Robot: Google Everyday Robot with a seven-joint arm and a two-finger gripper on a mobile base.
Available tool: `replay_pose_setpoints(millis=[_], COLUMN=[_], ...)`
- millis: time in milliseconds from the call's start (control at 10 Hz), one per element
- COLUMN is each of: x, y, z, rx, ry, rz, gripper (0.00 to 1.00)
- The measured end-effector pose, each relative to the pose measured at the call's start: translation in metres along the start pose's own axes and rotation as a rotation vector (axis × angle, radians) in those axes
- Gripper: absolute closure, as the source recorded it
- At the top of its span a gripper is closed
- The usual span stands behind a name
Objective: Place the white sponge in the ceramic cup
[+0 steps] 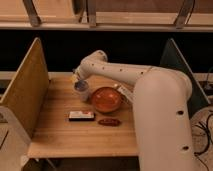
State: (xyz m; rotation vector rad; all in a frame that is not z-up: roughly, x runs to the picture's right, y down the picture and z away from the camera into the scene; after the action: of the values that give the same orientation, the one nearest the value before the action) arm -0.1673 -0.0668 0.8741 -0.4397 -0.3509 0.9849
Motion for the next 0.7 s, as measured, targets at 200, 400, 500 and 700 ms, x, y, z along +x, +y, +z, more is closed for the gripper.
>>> replay_pose_setpoints(millis=[200,400,500,700], x=[0.0037,0.0055,0.006,0.0066], y=[0.0056,0.0038,0.0013,-0.0024], z=[0.005,0.0049,0.0033,0.0007], rx=[-0.025,-0.03,-0.028,-0.023], ry=[-0.002,-0.003,-0.004,-0.005], rz=[0.025,0.039,0.042,0.044], gripper=[0.2,0.2,0.2,0.2])
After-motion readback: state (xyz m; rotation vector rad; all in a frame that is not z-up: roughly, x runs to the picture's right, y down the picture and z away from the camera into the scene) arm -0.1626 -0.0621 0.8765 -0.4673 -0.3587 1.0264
